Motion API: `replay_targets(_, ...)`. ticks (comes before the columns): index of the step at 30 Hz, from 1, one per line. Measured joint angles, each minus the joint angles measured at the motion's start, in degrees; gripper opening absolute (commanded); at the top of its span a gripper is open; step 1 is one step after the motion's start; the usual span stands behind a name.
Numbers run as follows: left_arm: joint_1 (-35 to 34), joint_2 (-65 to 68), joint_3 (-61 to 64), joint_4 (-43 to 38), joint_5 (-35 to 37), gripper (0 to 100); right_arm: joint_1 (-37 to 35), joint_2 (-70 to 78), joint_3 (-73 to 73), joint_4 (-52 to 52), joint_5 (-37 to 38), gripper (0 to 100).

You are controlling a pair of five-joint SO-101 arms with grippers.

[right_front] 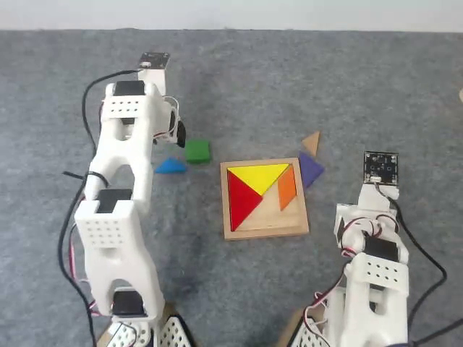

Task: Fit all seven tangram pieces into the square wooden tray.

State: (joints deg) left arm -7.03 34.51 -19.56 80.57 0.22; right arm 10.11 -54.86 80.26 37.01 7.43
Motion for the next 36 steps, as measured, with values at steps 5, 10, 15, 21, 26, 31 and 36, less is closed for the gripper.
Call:
replay_targets(5,4.04,2.46,0.00,0.79,0.79,22,0.00,0.00,0.00,0.00,0.00,28.8)
replay_targets(10,8.00,5.36,0.00,0.18,3.78,22,0.00,0.00,0.00,0.00,0.00,28.8)
replay_targets(15,9.67,5.63,-1.05,-0.26,7.21,22,0.00,0.00,0.00,0.00,0.00,28.8)
replay_targets(21,10.20,2.11,-3.25,1.58,12.40,22,0.00,0.00,0.00,0.00,0.00,28.8)
replay_targets(26,10.20,-0.44,-3.25,1.76,15.65,21,-0.35,0.00,0.00,0.00,0.97,28.8)
replay_targets(31,10.20,-0.79,3.78,-5.63,18.46,21,-0.35,0.00,0.00,0.00,1.58,28.8)
replay_targets(36,6.68,-1.05,14.95,-18.46,22.68,21,-1.67,0.79,-4.48,2.29,4.75,28.8)
